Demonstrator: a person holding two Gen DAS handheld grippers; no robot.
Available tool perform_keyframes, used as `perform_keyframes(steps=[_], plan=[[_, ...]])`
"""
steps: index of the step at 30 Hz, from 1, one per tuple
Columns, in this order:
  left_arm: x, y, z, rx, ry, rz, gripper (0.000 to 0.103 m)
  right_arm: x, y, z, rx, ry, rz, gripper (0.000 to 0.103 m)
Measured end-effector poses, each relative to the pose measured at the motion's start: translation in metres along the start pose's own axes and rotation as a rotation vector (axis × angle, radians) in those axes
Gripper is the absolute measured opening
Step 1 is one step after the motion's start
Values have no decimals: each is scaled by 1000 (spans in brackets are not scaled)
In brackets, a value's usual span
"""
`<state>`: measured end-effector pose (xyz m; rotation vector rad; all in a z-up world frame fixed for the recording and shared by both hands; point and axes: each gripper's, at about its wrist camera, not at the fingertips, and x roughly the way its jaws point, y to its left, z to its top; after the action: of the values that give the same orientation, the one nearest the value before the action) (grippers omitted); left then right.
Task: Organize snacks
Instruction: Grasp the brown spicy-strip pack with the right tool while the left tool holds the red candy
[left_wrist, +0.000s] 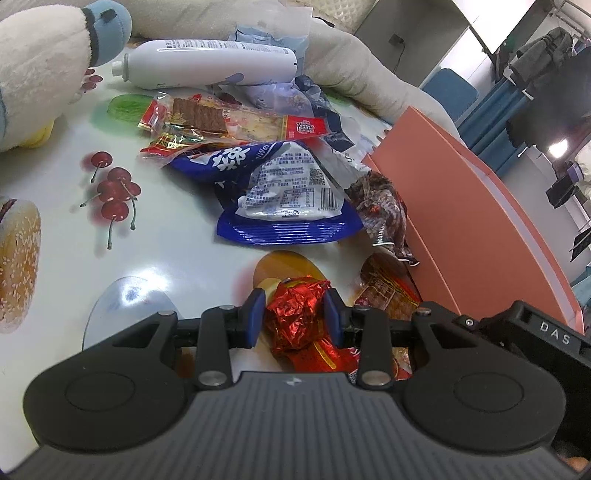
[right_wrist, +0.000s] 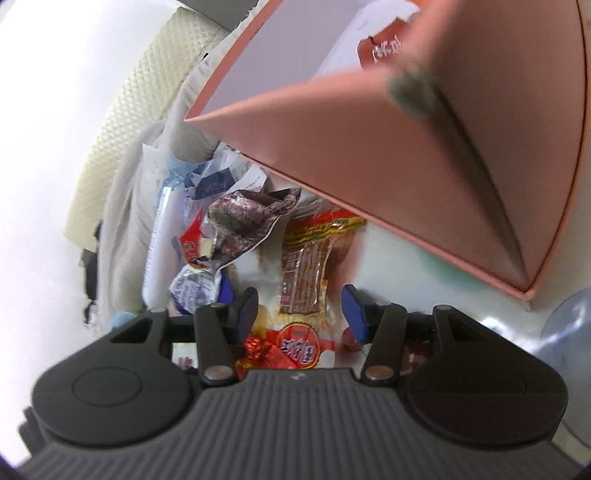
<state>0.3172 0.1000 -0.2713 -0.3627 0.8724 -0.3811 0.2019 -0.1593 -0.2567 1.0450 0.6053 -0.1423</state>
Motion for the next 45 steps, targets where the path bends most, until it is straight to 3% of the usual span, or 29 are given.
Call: perform_keyframes(steps=[6, 14, 24, 35, 37, 40, 45], plan=[[0, 1, 0, -6, -5, -5, 40, 5, 1, 2, -16, 8, 14, 53], [0, -1, -2, 6, -9, -6, 40, 7, 4, 2, -90, 10, -46, 25], [0, 4, -3, -10, -16, -28, 40, 6, 3, 2, -42, 57, 86, 26], [-1, 6, -6, -16, -24, -37, 40, 18, 12, -1, -95, 66, 8, 26], [-1, 6, -6, -20, -24, -39, 40, 21, 11, -1, -103, 67, 7, 24], [-3, 4, -6, -18, -25, -37, 40, 21, 12, -2, -133, 80, -8, 5], [-13, 2, -9, -18, -18, -11, 40, 16, 15, 1, -199, 112, -4, 4]])
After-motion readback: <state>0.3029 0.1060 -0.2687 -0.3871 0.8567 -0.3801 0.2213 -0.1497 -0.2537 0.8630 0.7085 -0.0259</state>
